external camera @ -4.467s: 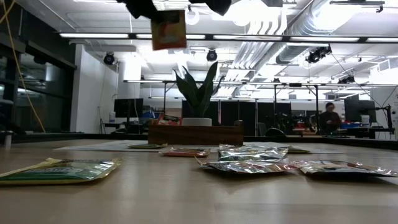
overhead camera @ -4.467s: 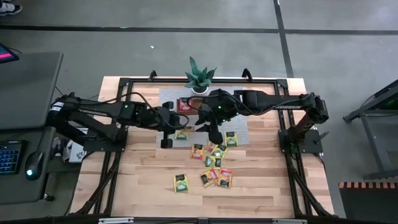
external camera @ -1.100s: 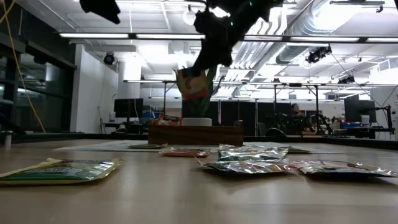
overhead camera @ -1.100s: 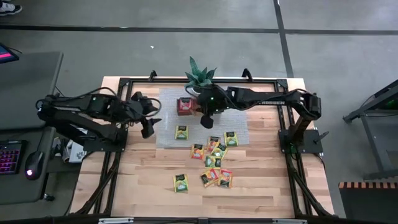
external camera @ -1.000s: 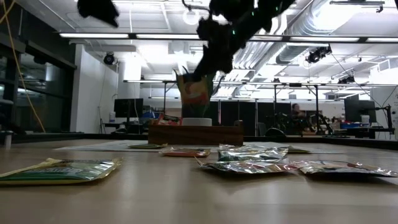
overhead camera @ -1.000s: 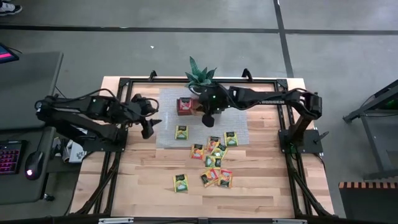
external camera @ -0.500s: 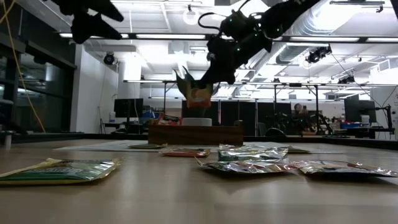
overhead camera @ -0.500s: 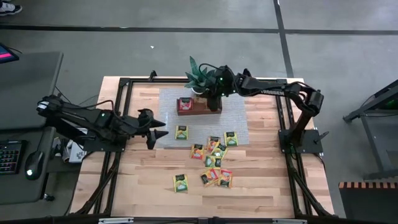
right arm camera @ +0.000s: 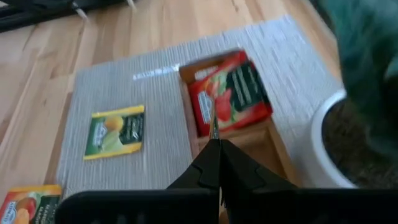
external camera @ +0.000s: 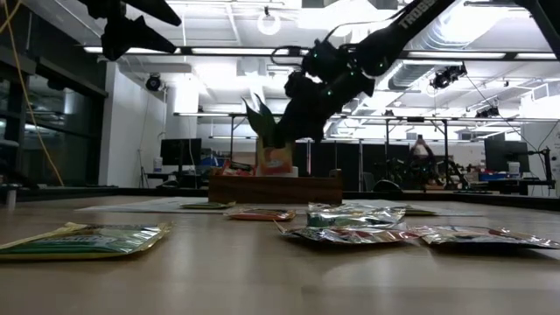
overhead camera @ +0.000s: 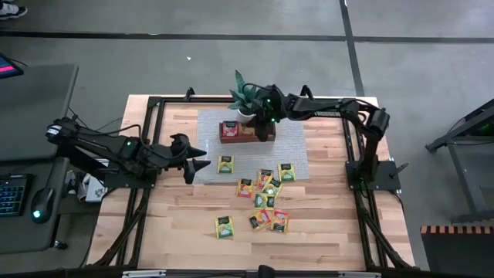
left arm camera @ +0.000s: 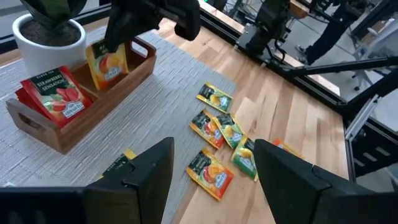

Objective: Pick & Place Tea
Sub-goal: Put the orange tea bag into the middle section of the wooden organizer

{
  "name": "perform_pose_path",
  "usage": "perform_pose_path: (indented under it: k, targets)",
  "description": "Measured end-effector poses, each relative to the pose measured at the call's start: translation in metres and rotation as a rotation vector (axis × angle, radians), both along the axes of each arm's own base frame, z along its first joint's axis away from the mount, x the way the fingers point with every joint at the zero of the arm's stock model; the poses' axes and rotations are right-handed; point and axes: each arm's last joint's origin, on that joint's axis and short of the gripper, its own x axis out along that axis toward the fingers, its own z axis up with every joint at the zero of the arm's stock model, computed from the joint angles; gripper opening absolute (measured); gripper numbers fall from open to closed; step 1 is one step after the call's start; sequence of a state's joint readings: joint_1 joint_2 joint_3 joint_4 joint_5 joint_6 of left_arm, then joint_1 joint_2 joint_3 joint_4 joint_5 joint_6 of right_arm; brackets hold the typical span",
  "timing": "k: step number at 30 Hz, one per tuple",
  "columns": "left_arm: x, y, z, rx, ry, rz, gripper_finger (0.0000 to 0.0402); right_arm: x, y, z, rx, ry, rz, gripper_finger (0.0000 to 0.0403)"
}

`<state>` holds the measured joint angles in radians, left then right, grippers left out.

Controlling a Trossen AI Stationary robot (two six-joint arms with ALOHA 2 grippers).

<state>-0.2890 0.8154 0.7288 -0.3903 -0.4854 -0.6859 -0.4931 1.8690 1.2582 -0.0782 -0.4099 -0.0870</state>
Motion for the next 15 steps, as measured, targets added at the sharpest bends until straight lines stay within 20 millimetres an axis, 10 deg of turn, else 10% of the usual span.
perform_pose_path:
  k: [15]
  targets:
    - [0.0009, -0.0001, 0.0019, -0.005, -0.023, 0.008, 0.022, 0.0019, -0.0021, -0.0093, -0.012, 0.03, -0.027, 0.0]
